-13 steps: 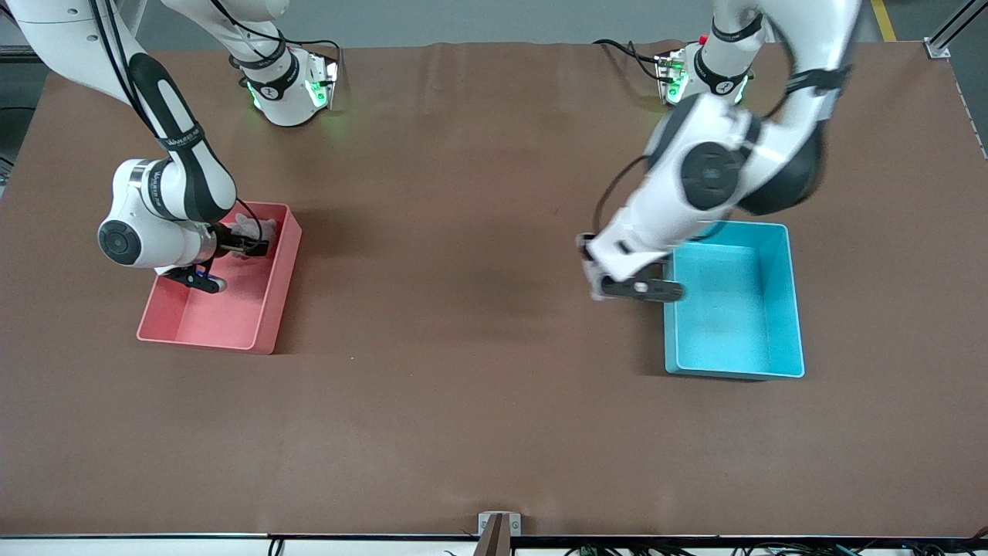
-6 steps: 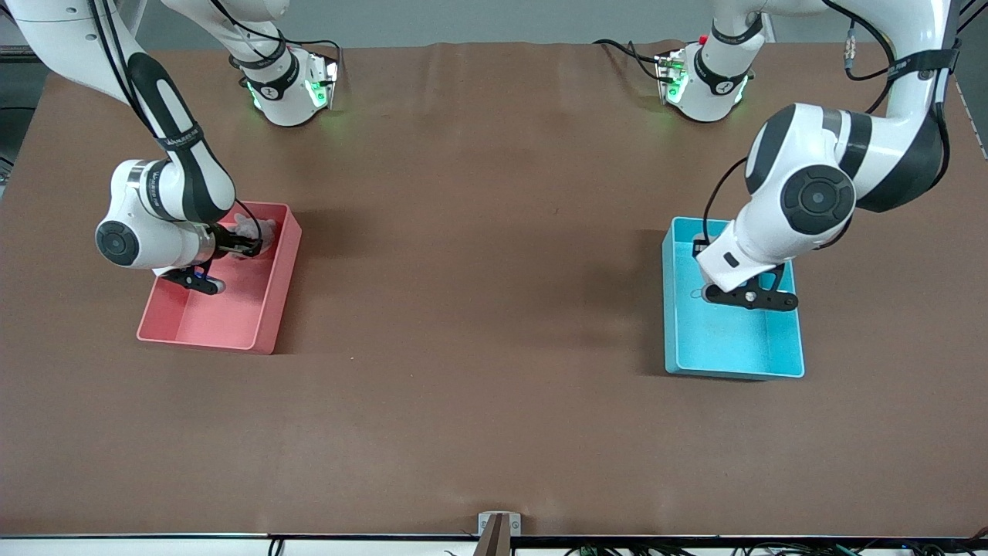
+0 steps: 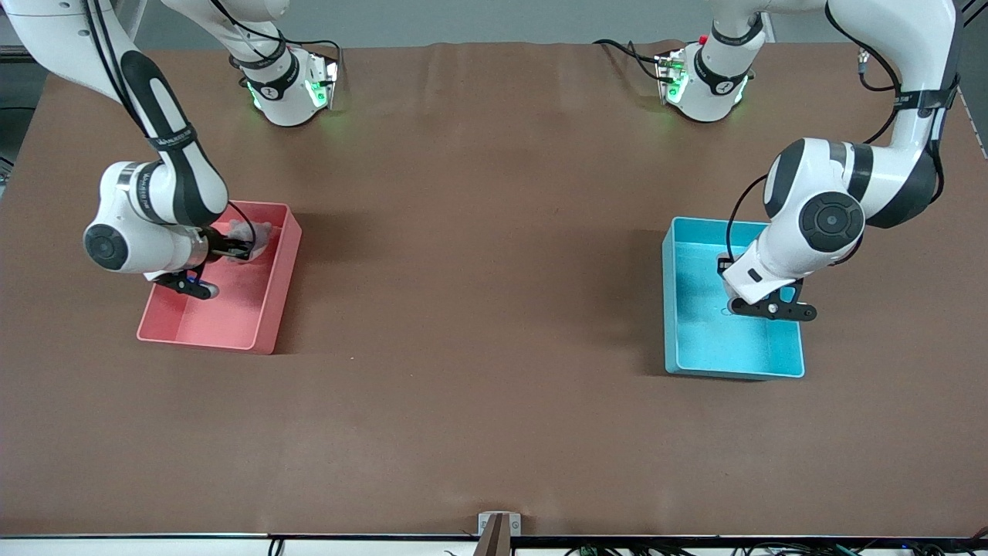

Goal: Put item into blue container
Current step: 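Carry the Totoro into the blue box with the left gripper, then lift the second Totoro with the right gripper while the left gripper releases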

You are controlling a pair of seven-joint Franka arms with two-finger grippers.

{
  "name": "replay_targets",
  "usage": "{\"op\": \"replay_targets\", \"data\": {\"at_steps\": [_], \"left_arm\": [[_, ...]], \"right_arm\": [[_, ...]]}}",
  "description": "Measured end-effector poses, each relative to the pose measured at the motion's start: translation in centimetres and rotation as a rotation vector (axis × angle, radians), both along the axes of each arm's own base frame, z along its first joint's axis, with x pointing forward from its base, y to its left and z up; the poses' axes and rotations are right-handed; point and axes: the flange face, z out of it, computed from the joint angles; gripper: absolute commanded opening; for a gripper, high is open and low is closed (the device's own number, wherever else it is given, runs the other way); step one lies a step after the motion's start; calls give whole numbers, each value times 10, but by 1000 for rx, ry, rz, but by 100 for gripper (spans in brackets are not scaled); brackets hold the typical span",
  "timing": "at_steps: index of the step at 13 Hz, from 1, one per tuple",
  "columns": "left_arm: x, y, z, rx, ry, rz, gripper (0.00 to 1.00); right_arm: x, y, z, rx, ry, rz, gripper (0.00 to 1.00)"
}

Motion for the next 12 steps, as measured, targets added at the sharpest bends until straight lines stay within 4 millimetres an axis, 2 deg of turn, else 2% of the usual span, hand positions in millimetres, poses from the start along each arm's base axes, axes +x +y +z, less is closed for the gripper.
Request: {"op": "replay_targets", "data": {"at_steps": [2, 4, 7, 9, 11, 12], "left_arm": [[3, 21, -19, -15, -8, -4, 36], [7, 36, -40, -24, -3, 8, 36], [10, 45, -70, -34, 3, 20, 37], [10, 52, -82, -38, 11, 32, 45], [10, 53, -87, -38, 16, 33, 49], [10, 52, -87, -39, 16, 32, 59]], "right_arm": [[27, -24, 42, 25, -22, 26, 3], [45, -40, 80, 32, -42, 29, 3], [63, -33, 125, 33, -52, 42, 3], [80, -12, 171, 17, -84, 25, 3], [89, 40, 215, -20, -151, -9, 3], [89, 74, 229, -34, -175, -33, 3]]}}
